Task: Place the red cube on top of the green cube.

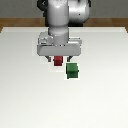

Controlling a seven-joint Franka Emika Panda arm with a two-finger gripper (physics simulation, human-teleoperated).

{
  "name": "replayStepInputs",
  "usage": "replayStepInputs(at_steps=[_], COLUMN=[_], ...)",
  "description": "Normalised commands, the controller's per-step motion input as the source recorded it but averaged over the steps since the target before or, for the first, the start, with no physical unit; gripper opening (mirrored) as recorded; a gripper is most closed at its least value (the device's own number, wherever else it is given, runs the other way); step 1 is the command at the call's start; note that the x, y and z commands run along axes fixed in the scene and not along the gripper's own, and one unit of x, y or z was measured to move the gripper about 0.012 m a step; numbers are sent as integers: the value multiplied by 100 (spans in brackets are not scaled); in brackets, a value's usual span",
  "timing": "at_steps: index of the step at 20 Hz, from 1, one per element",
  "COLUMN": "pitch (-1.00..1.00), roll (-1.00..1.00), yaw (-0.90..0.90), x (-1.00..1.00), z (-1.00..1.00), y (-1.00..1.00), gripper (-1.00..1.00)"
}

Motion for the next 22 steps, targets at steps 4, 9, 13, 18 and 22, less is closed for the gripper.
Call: replayStepInputs(at_steps=[4, 9, 13, 18, 22], pitch=[0, 0, 0, 0, 0], roll=[0, 0, 0, 0, 0], yaw=[0, 0, 0, 0, 0], x=[-50, 0, 50, 0, 0], z=[0, 0, 0, 0, 0], y=[-25, 0, 0, 0, 0], gripper=[100, 100, 100, -100, -100])
